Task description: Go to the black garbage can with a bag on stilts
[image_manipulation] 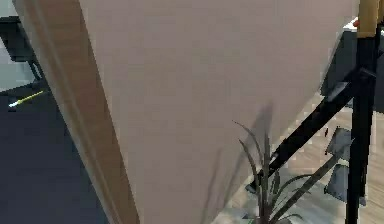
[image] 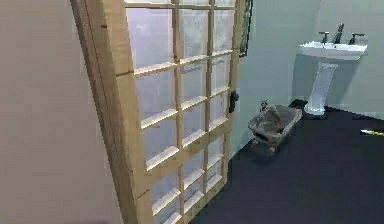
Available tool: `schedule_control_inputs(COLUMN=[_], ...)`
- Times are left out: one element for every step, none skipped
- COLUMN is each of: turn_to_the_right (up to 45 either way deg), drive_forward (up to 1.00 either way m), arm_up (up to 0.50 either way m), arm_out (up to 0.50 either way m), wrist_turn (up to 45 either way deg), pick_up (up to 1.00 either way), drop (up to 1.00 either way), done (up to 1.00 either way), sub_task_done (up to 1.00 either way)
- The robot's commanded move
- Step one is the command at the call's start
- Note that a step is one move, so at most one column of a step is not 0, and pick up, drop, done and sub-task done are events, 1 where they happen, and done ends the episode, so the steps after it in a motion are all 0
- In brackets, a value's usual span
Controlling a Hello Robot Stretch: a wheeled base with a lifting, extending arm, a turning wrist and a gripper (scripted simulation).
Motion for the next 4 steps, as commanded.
schedule_control_inputs(turn_to_the_right=[33.0, 0.0, 9.0, 0.0], drive_forward=[0.0, 0.55, 0.0, 1.0], arm_up=[0.0, 0.0, 0.0, 0.0], arm_out=[0.0, 0.0, 0.0, 0.0], wrist_turn=[0.0, 0.0, 0.0, 0.0], pick_up=[0.0, 0.0, 0.0, 0.0], drop=[0.0, 0.0, 0.0, 0.0], done=[0.0, 0.0, 0.0, 0.0], sub_task_done=[0.0, 0.0, 0.0, 0.0])
